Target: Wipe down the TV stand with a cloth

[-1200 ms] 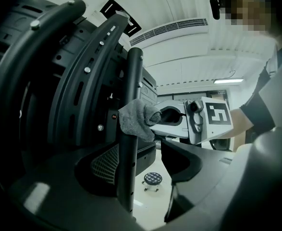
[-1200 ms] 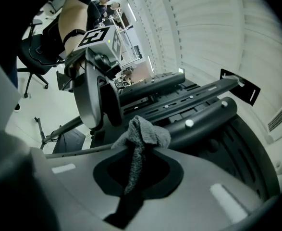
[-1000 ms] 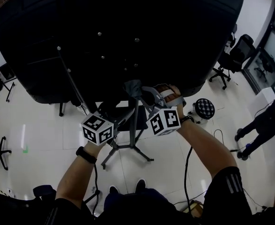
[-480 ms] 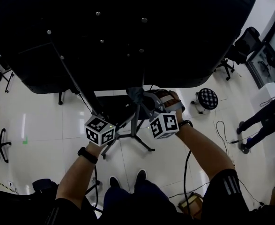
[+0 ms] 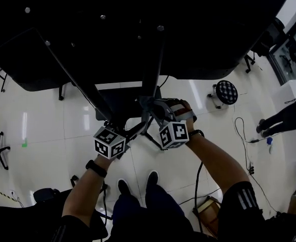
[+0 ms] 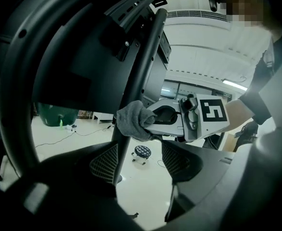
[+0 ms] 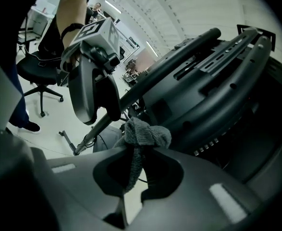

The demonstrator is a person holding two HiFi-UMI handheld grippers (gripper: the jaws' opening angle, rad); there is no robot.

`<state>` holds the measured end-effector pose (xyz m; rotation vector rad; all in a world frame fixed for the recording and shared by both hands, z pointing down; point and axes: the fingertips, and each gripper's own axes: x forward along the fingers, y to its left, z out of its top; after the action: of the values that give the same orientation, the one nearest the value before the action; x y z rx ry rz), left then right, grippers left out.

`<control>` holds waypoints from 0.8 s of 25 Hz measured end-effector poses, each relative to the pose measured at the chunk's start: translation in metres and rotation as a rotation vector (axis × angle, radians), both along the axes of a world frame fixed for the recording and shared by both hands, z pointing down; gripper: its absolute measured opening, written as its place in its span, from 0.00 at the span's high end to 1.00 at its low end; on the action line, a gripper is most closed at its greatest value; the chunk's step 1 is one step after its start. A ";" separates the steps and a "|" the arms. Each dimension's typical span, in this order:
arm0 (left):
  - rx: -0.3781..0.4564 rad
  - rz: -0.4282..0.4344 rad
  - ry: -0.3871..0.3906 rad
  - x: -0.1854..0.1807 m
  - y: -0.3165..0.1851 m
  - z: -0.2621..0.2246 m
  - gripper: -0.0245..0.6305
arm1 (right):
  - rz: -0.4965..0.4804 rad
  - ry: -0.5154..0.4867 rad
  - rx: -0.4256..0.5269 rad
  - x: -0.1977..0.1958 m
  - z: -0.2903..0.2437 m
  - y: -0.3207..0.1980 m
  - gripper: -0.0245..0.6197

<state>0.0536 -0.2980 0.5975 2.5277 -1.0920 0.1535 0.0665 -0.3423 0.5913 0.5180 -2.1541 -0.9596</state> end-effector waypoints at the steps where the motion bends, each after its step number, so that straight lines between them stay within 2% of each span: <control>1: -0.009 0.002 0.000 0.000 0.001 0.008 0.49 | 0.004 0.007 -0.008 0.000 0.010 0.000 0.93; 14: -0.123 0.021 -0.057 -0.008 -0.012 0.127 0.49 | 0.036 0.083 -0.101 0.003 0.133 0.000 0.94; 20: -0.182 0.035 -0.072 -0.009 -0.009 0.189 0.48 | 0.078 0.103 -0.191 0.000 0.203 -0.002 0.94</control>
<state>0.0441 -0.3072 0.7865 2.3953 -1.0118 0.3398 0.0668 -0.3448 0.7939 0.4462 -2.0905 -0.7141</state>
